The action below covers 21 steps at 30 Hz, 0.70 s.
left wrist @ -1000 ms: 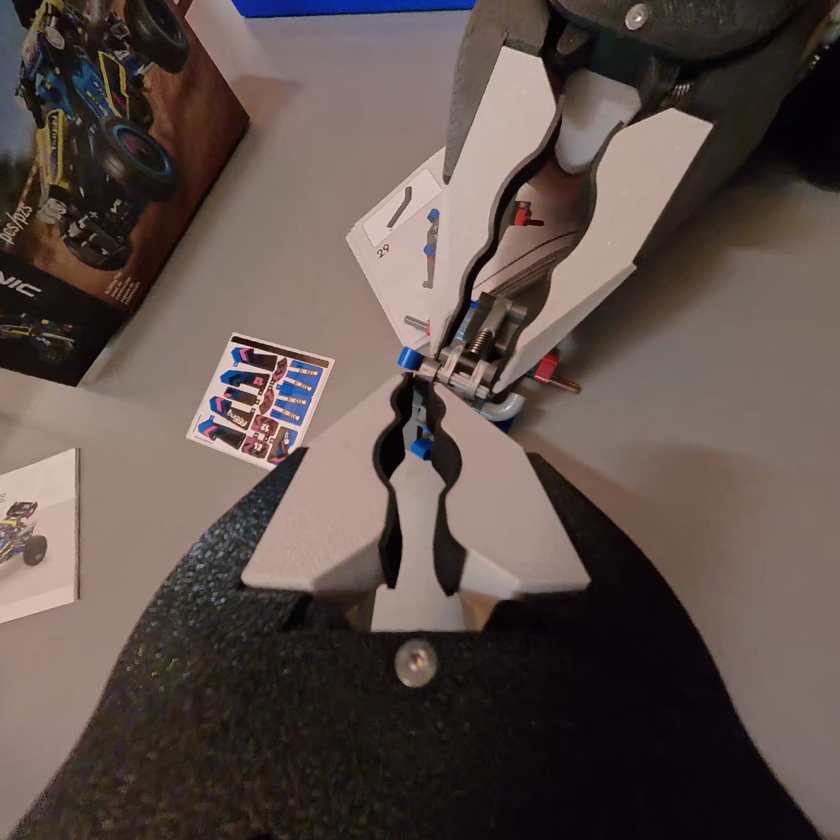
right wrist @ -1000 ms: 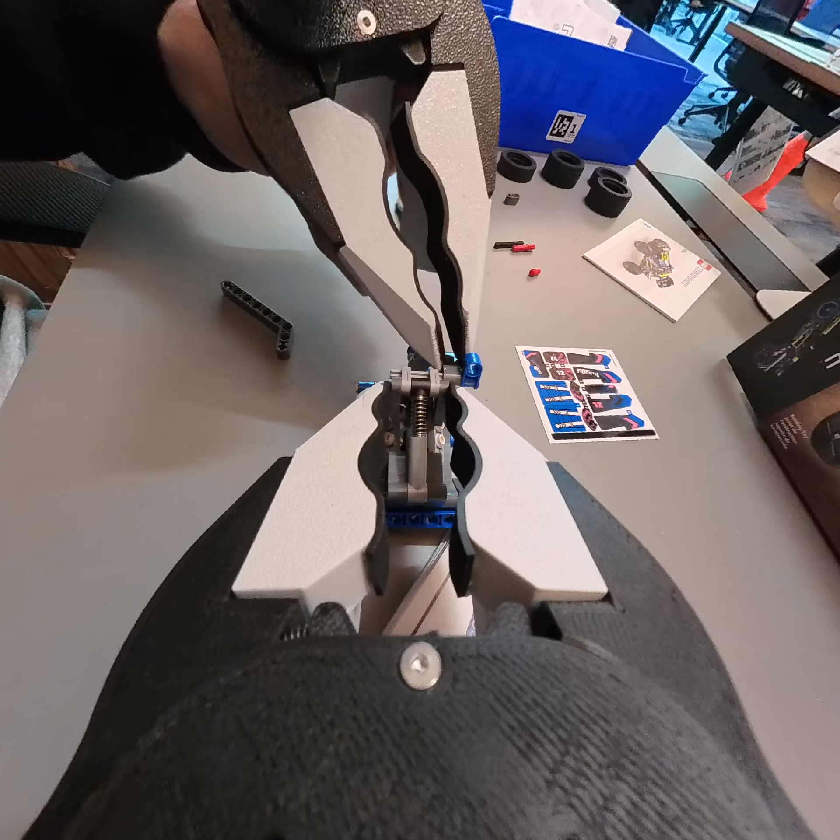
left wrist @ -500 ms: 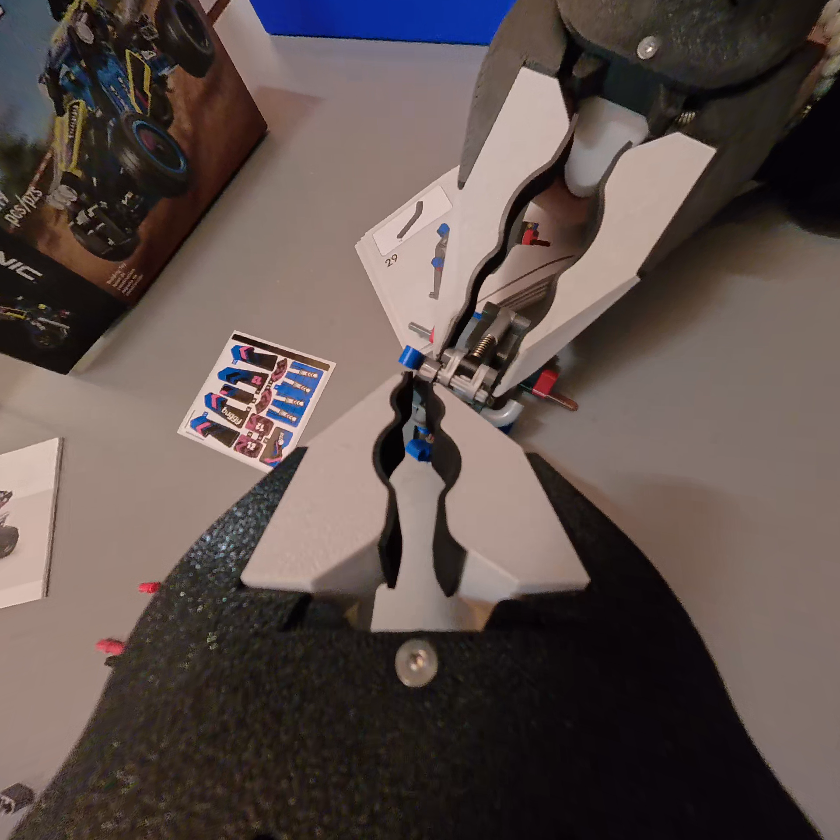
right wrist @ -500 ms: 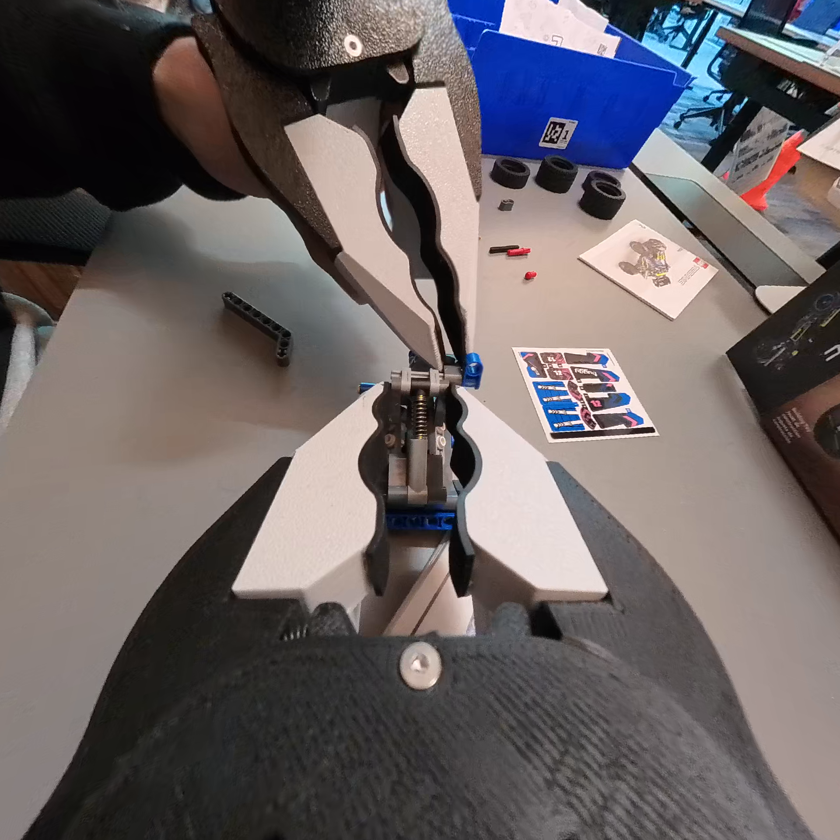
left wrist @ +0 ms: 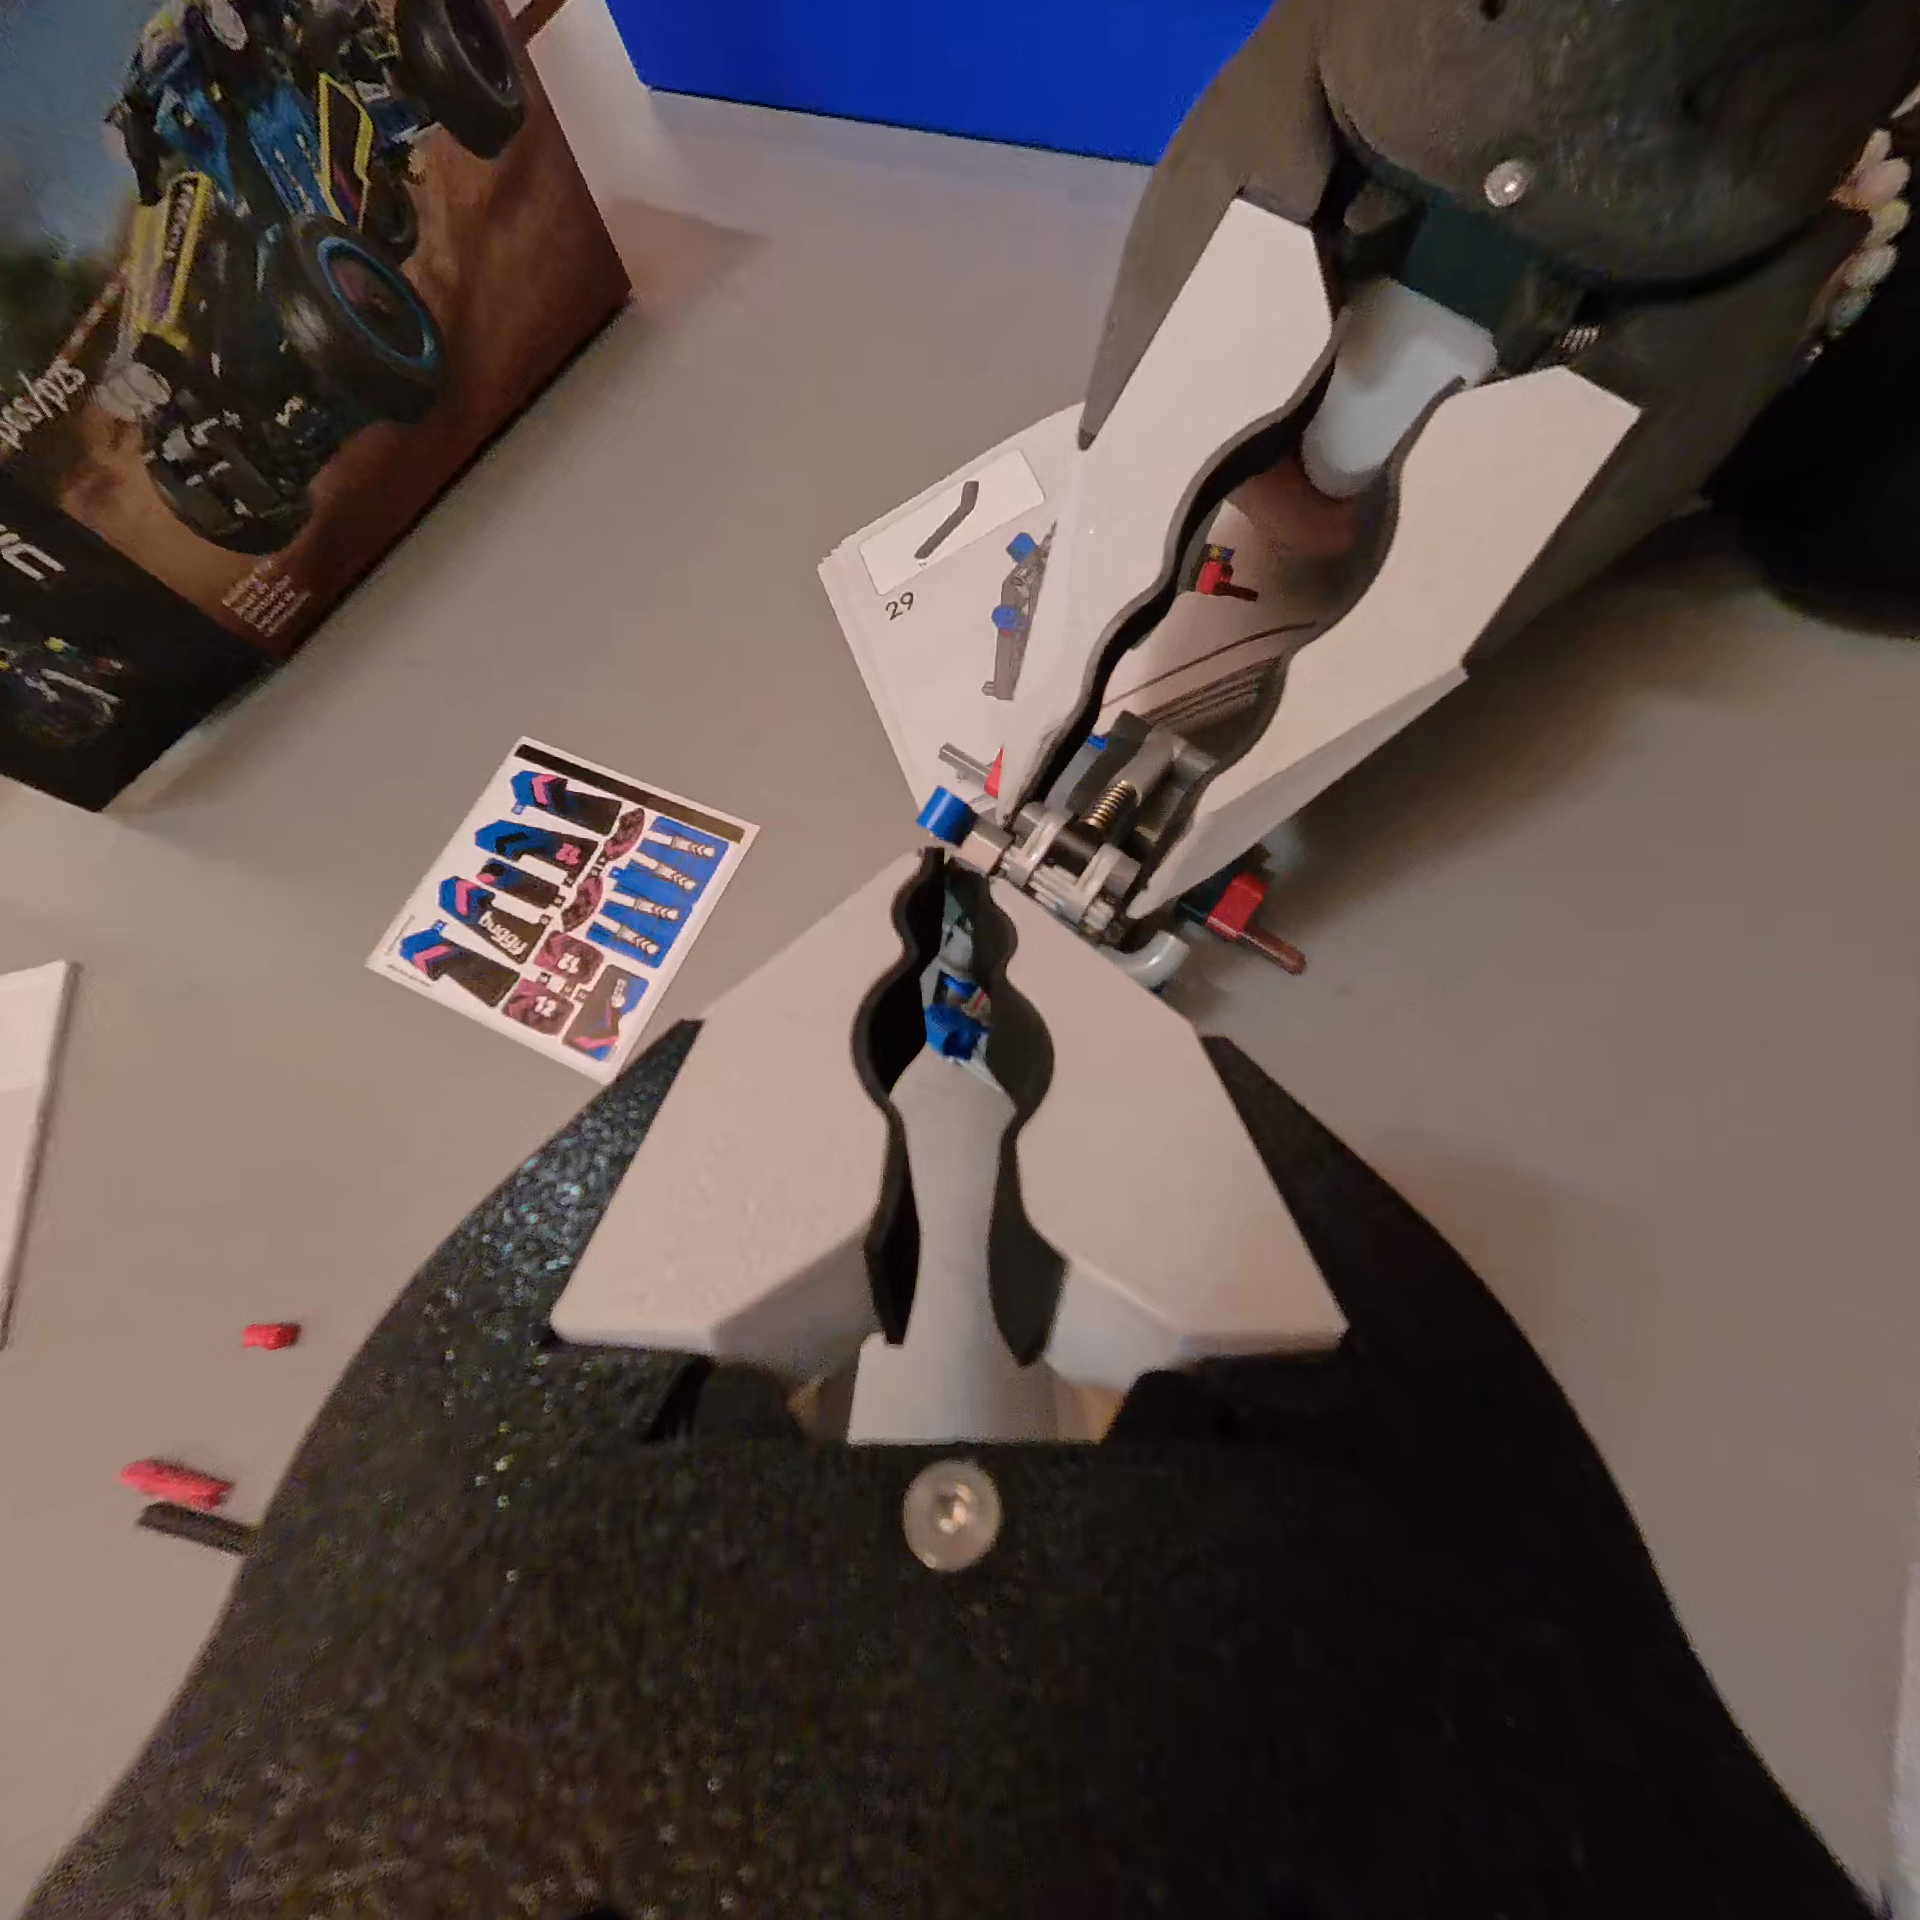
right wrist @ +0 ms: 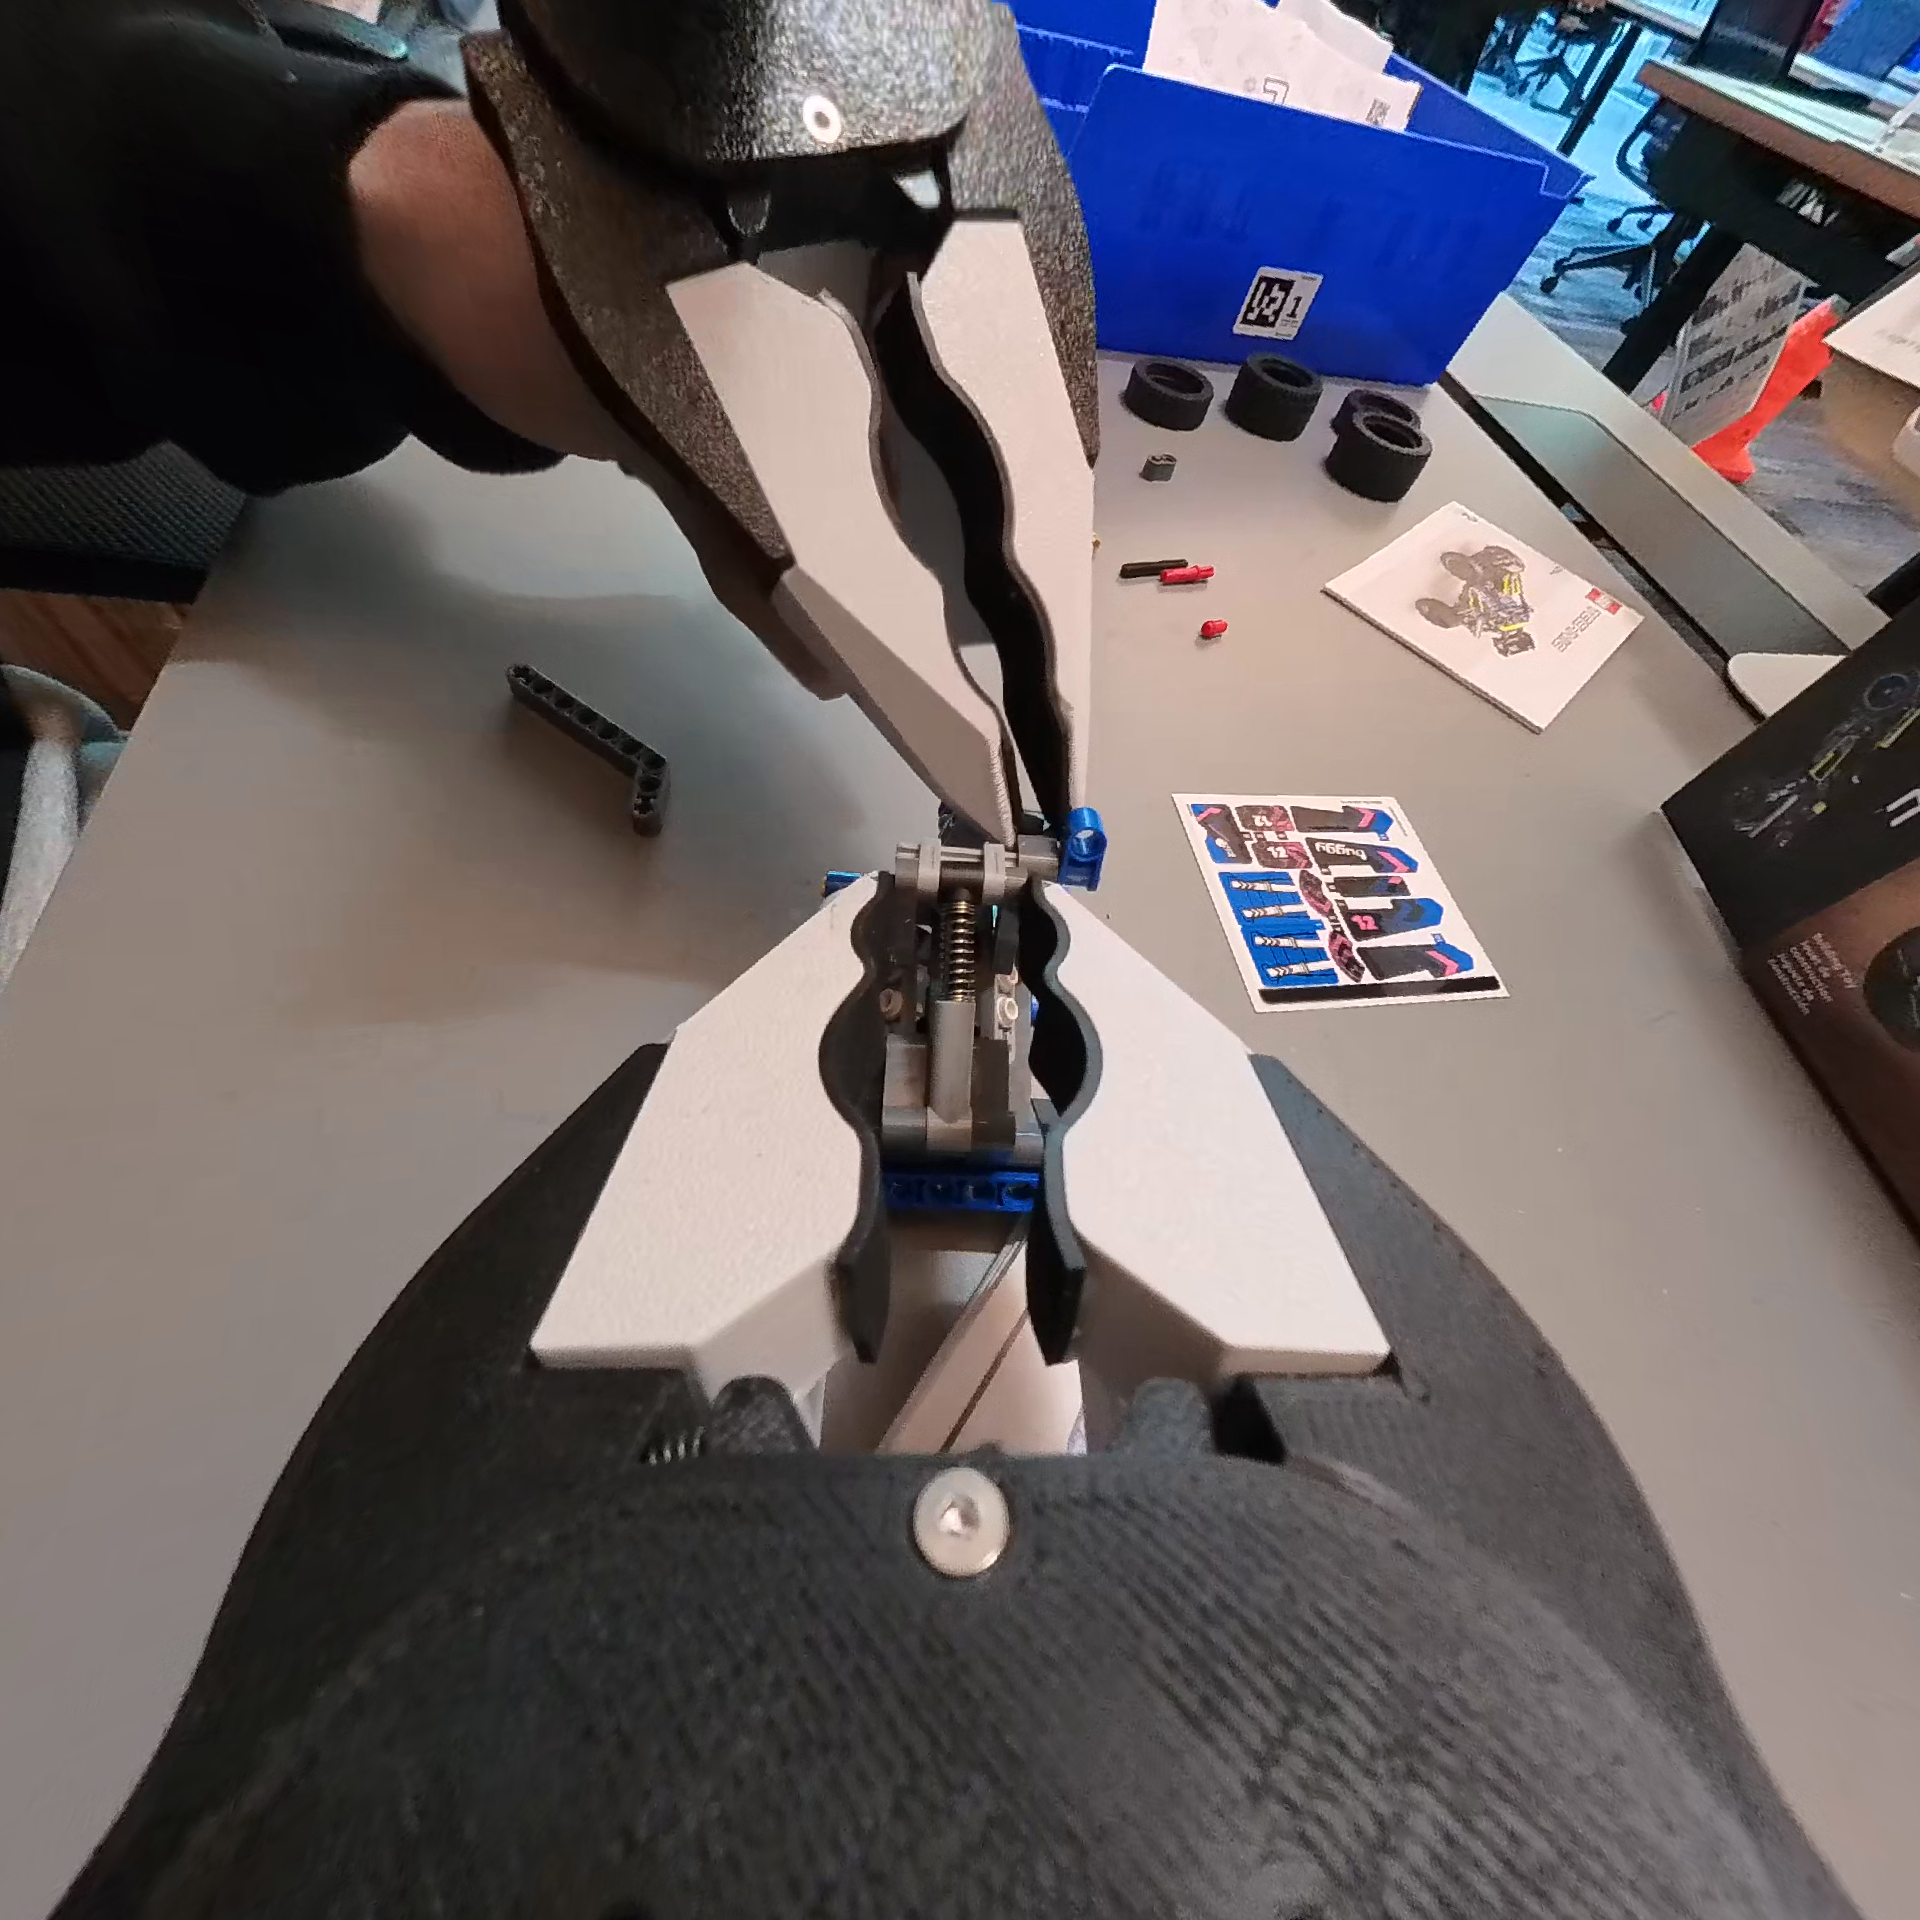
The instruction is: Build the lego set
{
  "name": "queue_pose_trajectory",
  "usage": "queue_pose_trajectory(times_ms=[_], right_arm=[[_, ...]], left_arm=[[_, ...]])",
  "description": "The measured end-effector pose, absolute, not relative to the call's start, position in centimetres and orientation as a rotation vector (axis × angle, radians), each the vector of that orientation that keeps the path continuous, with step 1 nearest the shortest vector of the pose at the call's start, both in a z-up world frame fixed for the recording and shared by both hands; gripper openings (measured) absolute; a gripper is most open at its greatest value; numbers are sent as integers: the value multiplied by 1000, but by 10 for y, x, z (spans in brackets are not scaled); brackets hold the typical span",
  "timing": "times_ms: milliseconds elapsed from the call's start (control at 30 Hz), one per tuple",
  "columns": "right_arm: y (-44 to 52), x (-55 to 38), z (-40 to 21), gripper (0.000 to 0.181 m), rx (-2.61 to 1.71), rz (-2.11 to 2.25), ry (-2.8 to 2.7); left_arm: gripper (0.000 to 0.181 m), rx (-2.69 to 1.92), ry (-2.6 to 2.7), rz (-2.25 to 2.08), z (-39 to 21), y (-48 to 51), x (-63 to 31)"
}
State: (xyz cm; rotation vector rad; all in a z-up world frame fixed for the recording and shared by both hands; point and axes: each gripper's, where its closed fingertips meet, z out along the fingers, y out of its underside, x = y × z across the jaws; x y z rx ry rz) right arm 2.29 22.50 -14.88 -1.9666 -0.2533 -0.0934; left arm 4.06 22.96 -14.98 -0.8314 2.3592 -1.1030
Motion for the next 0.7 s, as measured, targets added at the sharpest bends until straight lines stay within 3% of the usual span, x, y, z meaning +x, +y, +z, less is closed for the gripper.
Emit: queue_pose_trajectory(times_ms=[233, 400, 700], right_arm=[[224, 25, -150, 22, -1973, -101, -250], [223, 25, -149, 22, -1972, -100, -251], [219, 17, -149, 22, -1934, -17, -321]], left_arm=[[2, -677, 2359, -900, -151, 229, 43], [2, -736, 2371, -998, -150, 228, 43], [4, -383, 2711, -893, -152, 224, 33]])
